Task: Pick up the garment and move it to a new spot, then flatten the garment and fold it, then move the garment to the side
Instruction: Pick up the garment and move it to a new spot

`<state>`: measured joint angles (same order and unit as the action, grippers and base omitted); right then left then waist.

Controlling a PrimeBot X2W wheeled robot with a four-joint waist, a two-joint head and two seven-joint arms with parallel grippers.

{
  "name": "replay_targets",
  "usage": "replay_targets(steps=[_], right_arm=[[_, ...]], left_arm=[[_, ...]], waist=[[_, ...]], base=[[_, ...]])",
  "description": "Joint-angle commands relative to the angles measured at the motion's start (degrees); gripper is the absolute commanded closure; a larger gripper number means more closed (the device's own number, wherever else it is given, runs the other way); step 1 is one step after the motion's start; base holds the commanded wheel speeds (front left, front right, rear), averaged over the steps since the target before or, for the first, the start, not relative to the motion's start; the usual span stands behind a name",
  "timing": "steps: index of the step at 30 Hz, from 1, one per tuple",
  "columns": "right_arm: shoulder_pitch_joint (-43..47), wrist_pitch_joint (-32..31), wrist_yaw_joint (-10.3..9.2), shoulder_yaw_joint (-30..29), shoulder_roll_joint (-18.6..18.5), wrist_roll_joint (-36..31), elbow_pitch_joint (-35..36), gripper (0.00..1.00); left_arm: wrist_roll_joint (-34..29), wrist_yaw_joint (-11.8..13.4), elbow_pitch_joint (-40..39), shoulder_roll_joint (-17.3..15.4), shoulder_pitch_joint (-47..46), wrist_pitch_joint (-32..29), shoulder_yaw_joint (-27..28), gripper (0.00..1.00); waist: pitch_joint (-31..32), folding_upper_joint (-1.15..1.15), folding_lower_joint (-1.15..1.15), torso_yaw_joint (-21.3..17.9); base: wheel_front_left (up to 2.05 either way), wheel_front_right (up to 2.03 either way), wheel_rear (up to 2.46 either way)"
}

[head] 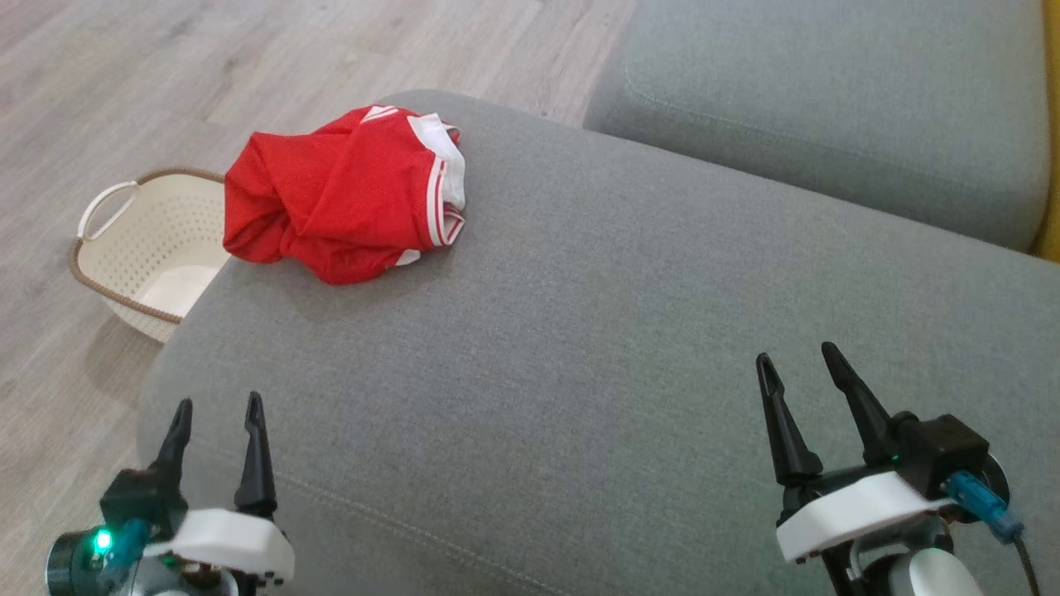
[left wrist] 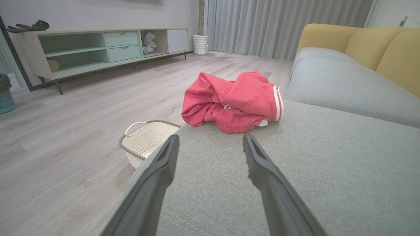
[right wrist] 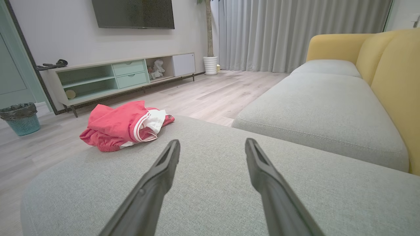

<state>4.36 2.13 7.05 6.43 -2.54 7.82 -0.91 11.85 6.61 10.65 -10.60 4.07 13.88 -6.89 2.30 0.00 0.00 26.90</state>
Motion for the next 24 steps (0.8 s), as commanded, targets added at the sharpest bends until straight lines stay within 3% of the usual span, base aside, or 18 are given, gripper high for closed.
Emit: replay_targets(steps=[1, 12, 17, 24], right_arm=[[-1.4, -0.5, 0.44, 1.2, -0.3, -0.2, 2.5, 0.00], [-7.2, -6.1, 0.44, 1.0, -3.9, -2.6, 9.2, 0.00], [-11.2, -8.6, 0.44, 0.7, -6.6, -3.2, 12.9, 0.00], [-14.2, -10.5, 0.44, 2.0, -9.1, -2.7, 14.6, 0.00]], left_arm=[[0.7, -0.1, -1.3, -1.0, -4.8, 0.3, 2.0, 0.00], [5.1, -2.8, 5.6, -0.9, -18.6, 0.8, 4.8, 0.00], [6.7, -5.9, 15.5, -2.0, -29.9, 1.0, 5.5, 0.00], [7.8, -9.4, 35.6, -4.8, -44.7, 0.5, 5.6, 0.00]], waist=[[-0.8, 0.00, 0.00, -0.4], [-14.9, 0.00, 0.00, -4.8], [-22.5, 0.00, 0.00, -6.7], [-27.9, 0.00, 0.00, -9.0]], base=[[0.00, 0.00, 0.00], [0.00, 0.00, 0.00], [0.00, 0.00, 0.00], [0.00, 0.00, 0.00]])
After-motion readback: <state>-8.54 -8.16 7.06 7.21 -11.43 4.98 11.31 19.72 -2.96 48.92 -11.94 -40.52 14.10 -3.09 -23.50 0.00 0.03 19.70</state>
